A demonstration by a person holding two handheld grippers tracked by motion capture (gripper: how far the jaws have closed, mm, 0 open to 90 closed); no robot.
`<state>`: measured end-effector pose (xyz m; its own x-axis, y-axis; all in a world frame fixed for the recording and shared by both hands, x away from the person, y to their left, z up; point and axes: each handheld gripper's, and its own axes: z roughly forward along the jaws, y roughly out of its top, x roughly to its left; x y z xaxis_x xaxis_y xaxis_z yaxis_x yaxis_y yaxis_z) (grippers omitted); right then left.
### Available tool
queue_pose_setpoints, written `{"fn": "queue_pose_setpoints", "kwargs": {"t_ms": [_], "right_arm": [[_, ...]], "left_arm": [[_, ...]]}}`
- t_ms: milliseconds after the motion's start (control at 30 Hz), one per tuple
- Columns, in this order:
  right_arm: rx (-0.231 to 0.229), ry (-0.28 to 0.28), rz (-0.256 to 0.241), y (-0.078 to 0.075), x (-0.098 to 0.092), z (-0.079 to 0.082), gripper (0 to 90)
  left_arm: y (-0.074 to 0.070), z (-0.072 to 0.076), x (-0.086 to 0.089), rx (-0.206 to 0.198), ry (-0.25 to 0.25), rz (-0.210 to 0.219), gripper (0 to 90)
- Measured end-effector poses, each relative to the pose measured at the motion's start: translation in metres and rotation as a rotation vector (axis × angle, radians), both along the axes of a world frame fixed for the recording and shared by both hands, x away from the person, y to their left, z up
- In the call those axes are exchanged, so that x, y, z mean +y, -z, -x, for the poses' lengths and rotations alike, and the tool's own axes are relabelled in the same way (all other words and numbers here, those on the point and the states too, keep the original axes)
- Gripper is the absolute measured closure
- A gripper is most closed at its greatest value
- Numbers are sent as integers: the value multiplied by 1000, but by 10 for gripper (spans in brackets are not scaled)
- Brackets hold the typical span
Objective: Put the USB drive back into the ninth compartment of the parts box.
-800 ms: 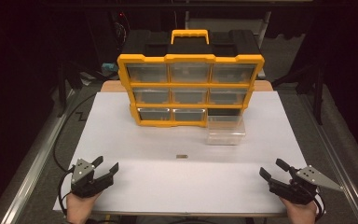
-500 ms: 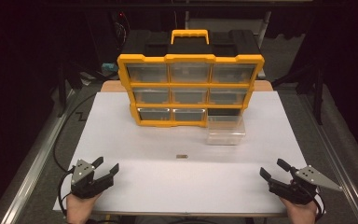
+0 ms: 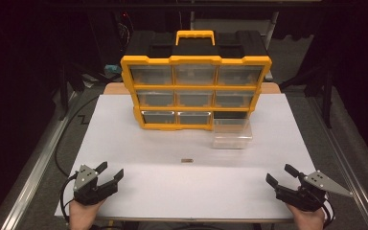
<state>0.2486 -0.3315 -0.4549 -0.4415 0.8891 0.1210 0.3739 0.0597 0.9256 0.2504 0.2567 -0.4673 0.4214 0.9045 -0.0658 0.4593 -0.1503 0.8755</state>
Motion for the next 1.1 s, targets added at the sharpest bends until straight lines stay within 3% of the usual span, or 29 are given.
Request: {"fn": "queue_pose_setpoints", "kwargs": {"t_ms": [267,1100], "right_arm": [[-30,-39,37,-3,8,1,190],[-81,-112,23,-7,35,-12,258]], "left_arm": [[0,0,-2,-2,18,-4,339],[0,-2,-3,1,23,-12,345]]}}
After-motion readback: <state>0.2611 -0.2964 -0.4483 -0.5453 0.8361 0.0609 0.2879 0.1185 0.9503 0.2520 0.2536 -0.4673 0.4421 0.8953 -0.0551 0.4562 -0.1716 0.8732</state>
